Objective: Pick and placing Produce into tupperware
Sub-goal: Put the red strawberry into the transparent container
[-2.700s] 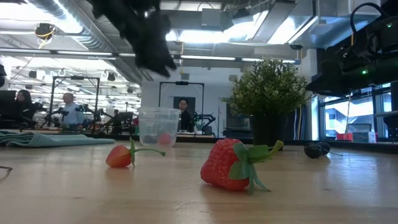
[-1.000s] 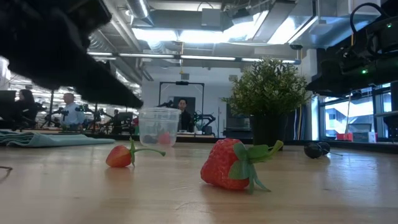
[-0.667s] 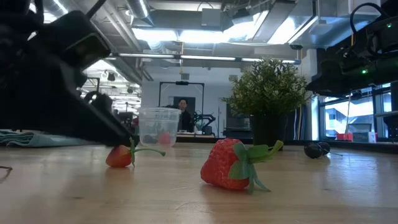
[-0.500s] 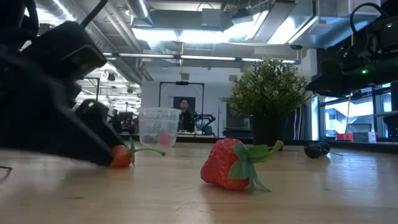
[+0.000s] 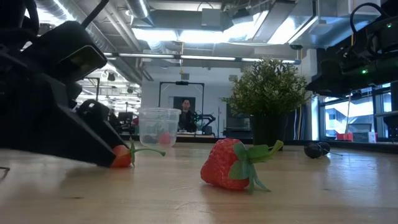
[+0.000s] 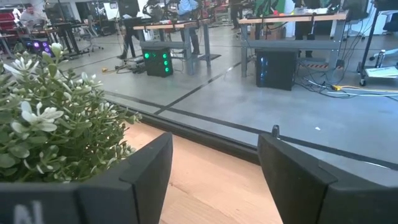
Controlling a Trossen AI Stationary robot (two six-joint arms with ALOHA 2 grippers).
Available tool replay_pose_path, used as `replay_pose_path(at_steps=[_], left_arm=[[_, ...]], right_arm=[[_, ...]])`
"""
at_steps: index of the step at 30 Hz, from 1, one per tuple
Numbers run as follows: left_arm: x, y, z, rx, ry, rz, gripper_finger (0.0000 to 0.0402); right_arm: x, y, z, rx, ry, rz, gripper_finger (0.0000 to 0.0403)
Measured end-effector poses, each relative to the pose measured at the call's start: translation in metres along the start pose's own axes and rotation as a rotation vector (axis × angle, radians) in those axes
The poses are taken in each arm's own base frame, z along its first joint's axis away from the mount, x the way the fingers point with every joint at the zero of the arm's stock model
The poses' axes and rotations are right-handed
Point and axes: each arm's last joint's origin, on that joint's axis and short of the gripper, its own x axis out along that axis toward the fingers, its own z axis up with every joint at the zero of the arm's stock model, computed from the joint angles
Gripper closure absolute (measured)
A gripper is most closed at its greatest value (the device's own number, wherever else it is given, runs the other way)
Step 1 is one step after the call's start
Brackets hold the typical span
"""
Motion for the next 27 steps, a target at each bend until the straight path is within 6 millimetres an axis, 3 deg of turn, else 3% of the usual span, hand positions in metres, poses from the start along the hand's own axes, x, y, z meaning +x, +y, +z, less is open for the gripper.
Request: replay_pose_path(at_steps=[16, 27], left_arm=[[0.0043, 0.0075, 0.0009, 0.005, 0.030, 0.019, 0.0121], [0.0045, 0.0083, 0.0009, 0.003, 0.027, 0.028, 0.0180]], right_arm=[[0.0000, 0.0000, 0.0000, -0.001, 0.000, 0.000, 0.0164], [0.0000, 0.0000, 0.0000, -0.002, 0.000, 0.000, 0.0164]])
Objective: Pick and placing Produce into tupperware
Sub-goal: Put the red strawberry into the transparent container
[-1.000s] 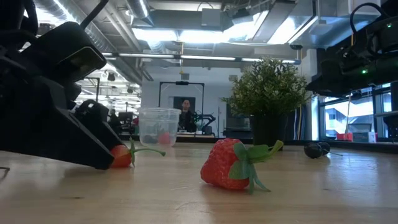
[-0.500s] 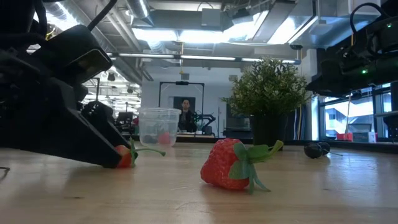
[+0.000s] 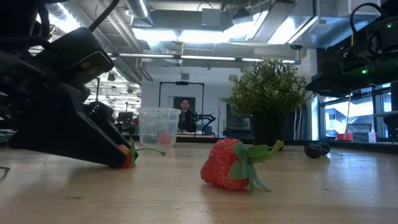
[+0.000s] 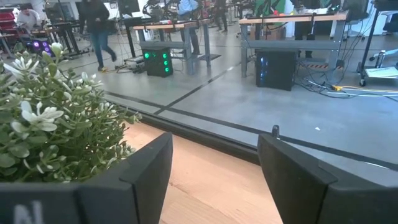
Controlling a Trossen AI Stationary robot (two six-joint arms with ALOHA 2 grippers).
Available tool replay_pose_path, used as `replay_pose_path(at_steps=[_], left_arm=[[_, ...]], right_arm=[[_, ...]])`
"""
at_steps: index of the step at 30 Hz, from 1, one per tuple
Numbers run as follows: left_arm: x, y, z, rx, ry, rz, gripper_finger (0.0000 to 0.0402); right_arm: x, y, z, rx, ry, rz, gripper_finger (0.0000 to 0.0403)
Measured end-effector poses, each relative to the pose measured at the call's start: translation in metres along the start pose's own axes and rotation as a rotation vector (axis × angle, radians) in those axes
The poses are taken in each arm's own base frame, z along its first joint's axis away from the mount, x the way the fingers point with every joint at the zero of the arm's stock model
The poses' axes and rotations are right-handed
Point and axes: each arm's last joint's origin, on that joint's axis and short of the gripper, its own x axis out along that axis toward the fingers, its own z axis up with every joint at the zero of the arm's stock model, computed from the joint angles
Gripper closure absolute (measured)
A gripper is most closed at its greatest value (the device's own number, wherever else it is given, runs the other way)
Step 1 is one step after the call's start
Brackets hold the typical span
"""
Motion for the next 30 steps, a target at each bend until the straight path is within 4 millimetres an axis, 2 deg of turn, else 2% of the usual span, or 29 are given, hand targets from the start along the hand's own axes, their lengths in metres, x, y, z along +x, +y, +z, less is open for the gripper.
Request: replay_pose_path(at_steps=[11, 19, 24, 30], left_arm=[[0.007, -0.007, 0.015, -0.037, -0.034, -0.023, 0.0259], [0.007, -0.007, 0.010, 0.007, 0.034, -0.010, 0.0327], [0.007, -0.007, 0.009, 0.013, 0.051, -0.020, 0.0334], [0.006, -0.006, 0.007, 0.022, 0.069, -0.021, 0.0318]], right_arm=[[0.000, 0.000, 0.000, 0.001, 0.000, 0.000, 0.0164], [0.000, 0.000, 0.000, 0.001, 0.000, 0.000, 0.0164], [0.000, 0.000, 0.000, 0.000, 0.000, 0.000, 0.0164], [0.000, 0.000, 0.000, -0.001, 0.000, 0.000, 0.0164]])
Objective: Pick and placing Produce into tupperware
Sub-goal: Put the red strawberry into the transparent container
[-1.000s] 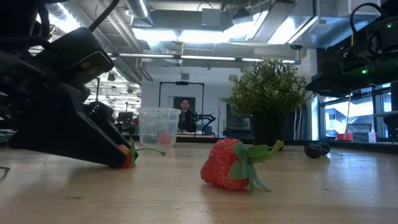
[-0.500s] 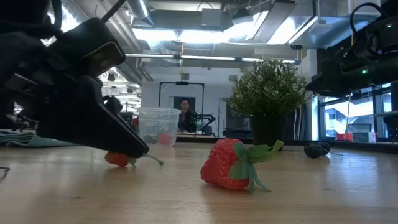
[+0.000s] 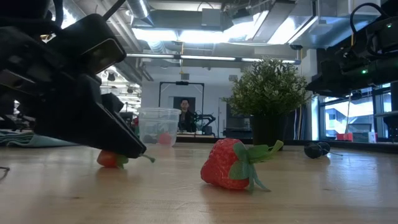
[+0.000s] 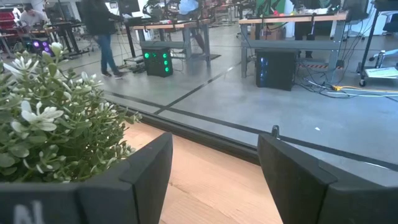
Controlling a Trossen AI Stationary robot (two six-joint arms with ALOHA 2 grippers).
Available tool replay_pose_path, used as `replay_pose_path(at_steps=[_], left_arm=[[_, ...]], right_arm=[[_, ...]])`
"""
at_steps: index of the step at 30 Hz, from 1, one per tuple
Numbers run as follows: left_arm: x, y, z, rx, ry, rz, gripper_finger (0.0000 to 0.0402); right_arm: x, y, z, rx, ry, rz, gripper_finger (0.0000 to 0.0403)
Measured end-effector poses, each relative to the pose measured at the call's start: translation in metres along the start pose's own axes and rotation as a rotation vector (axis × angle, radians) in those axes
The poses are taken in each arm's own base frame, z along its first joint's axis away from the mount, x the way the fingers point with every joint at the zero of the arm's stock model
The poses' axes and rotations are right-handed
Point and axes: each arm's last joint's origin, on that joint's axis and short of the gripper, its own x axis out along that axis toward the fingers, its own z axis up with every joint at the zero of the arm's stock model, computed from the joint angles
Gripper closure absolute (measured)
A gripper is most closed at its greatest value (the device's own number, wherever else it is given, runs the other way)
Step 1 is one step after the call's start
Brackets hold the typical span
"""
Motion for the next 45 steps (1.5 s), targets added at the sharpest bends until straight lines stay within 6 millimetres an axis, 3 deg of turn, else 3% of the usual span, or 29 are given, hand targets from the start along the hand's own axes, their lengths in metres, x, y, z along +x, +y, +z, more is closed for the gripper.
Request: replay_pose_path(at_steps=[7, 14, 34, 45], left_arm=[[0.000, 0.000, -0.001, 0.001, 0.002, -0.001, 0.0333], [0.000, -0.001, 0.000, -0.005, -0.003, -0.012, 0.0396], [0.000, 0.002, 0.003, -0.015, -0.016, -0.006, 0.0401], [0.009, 0.026, 0.016, -0.032, -0.064, 0.137, 0.0401]], right_arm=[[0.000, 0.000, 0.000, -0.001, 0.000, 0.000, 0.0164], [0.000, 0.000, 0.000, 0.001, 0.000, 0.000, 0.0164], [0.000, 0.000, 0.000, 0.005, 0.000, 0.000, 0.0164], [0.000, 0.000, 0.000, 0.029, 0.001, 0.003, 0.0164]])
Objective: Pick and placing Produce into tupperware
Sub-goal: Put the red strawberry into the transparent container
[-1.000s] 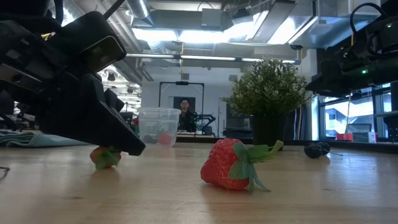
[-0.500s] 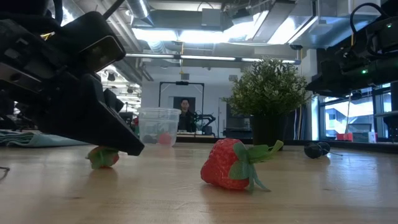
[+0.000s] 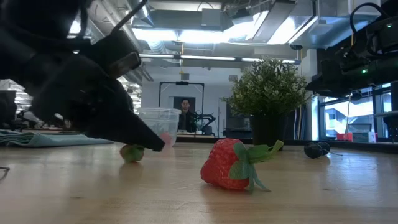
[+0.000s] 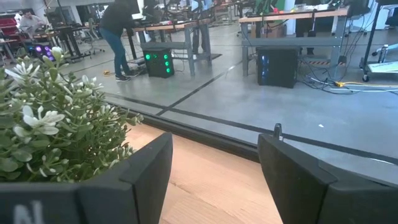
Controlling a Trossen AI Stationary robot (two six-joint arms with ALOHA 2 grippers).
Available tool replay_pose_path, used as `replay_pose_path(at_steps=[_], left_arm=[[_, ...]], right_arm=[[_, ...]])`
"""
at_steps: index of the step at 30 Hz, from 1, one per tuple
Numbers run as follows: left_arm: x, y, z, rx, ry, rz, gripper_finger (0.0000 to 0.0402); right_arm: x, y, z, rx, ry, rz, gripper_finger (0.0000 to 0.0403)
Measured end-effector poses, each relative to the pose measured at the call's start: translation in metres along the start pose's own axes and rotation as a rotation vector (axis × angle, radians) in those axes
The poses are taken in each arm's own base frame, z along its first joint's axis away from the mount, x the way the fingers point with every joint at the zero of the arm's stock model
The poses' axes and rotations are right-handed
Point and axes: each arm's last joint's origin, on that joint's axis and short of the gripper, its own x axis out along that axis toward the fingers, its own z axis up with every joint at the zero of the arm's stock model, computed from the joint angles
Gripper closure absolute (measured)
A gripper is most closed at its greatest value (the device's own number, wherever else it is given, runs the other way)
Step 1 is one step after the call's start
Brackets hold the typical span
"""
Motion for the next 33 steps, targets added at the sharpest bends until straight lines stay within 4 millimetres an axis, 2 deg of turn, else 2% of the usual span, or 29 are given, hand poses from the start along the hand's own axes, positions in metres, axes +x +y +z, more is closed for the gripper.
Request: replay_pose_path(at_steps=[3, 13, 20, 28, 33], left_arm=[[-0.002, 0.006, 0.009, 0.037, -0.007, 0.017, 0.0401], [-0.025, 0.033, 0.065, 0.049, -0.094, 0.046, 0.0401], [-0.052, 0.038, 0.082, 0.109, -0.042, -0.125, 0.0401], [-0.087, 0.041, 0.102, 0.137, -0.101, -0.239, 0.0400], [-0.091, 0.041, 0.098, 0.239, -0.051, -0.296, 0.0354]], right_arm=[[0.000, 0.000, 0.000, -0.001, 0.000, 0.000, 0.0164], [0.000, 0.000, 0.000, -0.004, 0.000, 0.000, 0.0164], [0.000, 0.000, 0.000, -0.005, 0.000, 0.000, 0.0164], [0.000, 0.000, 0.000, -0.009, 0.000, -0.001, 0.0164], [0.000, 0.000, 0.000, -0.027, 0.000, -0.001, 0.0164]])
